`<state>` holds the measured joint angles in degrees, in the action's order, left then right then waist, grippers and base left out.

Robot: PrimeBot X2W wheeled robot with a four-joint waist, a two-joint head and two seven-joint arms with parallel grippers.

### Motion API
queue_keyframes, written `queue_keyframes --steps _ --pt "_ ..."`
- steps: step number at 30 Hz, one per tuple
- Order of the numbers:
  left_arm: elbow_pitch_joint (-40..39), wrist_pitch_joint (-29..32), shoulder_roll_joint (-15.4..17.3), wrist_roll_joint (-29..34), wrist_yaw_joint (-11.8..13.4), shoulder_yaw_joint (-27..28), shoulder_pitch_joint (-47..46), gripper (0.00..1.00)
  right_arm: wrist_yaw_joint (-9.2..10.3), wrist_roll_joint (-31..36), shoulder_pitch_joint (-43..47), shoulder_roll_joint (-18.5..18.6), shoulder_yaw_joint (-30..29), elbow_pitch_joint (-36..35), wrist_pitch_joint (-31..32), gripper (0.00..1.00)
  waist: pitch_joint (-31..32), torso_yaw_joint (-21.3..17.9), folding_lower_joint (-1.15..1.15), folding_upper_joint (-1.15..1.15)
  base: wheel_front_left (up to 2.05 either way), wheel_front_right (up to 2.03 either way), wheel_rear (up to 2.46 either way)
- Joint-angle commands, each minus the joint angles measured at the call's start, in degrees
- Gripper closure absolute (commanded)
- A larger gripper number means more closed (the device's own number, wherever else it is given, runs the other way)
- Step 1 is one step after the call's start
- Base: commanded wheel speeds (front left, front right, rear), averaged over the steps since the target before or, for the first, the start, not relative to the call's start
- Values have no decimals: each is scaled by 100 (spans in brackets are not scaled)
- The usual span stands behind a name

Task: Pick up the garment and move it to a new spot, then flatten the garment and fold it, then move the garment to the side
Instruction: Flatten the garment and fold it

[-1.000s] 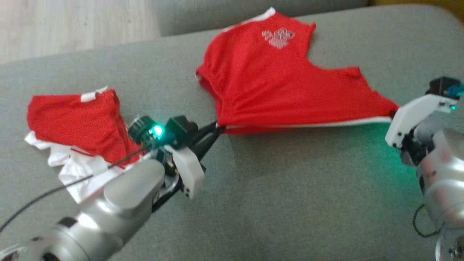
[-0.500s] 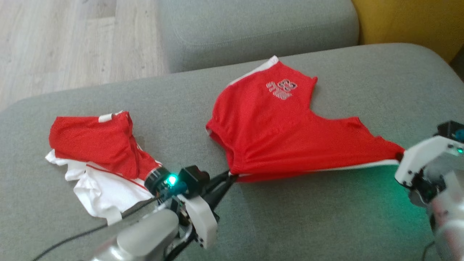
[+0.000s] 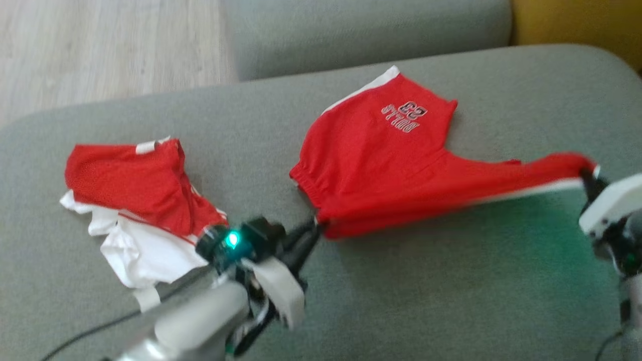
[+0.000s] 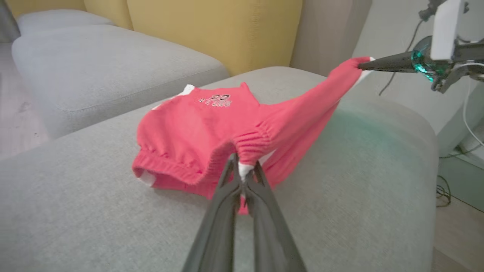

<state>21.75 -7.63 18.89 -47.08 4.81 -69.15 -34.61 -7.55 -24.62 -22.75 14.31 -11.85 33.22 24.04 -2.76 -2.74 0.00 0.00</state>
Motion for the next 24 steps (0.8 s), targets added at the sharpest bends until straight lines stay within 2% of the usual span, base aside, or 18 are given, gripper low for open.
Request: queue_keyframes --steps 1,6,10,17,24 --pt "-29 -21 216 -79 134 411 -452 100 6 112 -314 111 -123 -397 -51 100 -239 103 0 0 0 0 0" --pt "170 -12 86 -144 314 673 -825 100 6 521 -887 -236 -406 -932 -51 100 -701 290 0 0 0 0 0" --pt "413 -7 -98 -160 386 804 -1143 100 6 876 -1455 -342 -385 -912 -84 100 -1100 519 0 0 0 0 0" --pt "776 -59 -376 -136 359 912 -1616 100 6 1492 -2424 -405 -370 -202 -265 100 -1664 780 0 0 0 0 0" --pt "1132 -213 -713 -86 212 935 -2029 100 6 2143 -3372 -384 -394 895 -699 100 -2120 1088 0 0 0 0 0"
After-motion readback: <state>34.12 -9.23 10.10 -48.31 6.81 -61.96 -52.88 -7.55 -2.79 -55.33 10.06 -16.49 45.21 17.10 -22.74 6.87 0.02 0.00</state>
